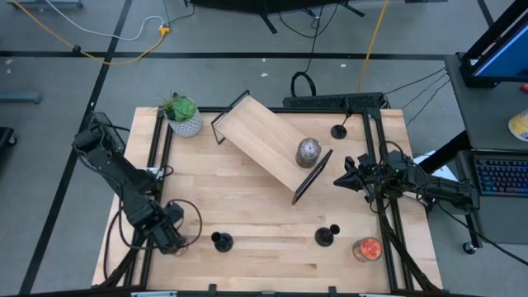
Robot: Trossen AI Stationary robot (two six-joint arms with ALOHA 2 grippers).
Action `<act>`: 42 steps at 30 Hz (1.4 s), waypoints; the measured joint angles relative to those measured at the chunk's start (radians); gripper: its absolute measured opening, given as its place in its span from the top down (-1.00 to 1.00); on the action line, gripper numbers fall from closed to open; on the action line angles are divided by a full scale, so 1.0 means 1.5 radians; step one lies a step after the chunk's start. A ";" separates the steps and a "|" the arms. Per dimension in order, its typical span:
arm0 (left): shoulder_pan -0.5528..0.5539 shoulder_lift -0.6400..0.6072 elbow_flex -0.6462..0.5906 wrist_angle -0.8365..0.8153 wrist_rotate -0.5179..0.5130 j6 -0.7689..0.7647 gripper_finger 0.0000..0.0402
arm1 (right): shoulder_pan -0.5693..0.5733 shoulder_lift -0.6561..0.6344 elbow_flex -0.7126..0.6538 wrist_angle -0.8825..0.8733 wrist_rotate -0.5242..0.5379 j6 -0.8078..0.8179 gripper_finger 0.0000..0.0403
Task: Pick & Place candle stick holders
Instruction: Put the left orange scented candle on the shelf
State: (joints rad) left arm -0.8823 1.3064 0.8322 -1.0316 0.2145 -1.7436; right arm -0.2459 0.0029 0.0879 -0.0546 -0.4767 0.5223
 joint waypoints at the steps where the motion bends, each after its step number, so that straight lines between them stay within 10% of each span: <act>1: 0.000 0.000 -0.001 0.000 0.001 0.004 0.02 | 0.000 0.000 0.000 0.001 0.000 0.004 1.00; 14: 0.000 0.001 -0.001 -0.004 -0.041 0.003 0.96 | 0.000 0.000 0.000 0.019 0.001 0.010 1.00; 33: 0.026 0.002 0.039 -0.010 -0.059 0.012 0.99 | 0.000 0.000 0.000 0.019 0.002 0.011 1.00; 42: 0.053 -0.001 0.150 -0.192 -0.058 0.061 0.99 | 0.000 0.000 0.000 0.020 0.002 0.010 1.00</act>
State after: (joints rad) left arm -0.8023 1.3055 1.0566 -1.3203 0.1271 -1.6518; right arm -0.2462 0.0031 0.0883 -0.0254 -0.4732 0.5377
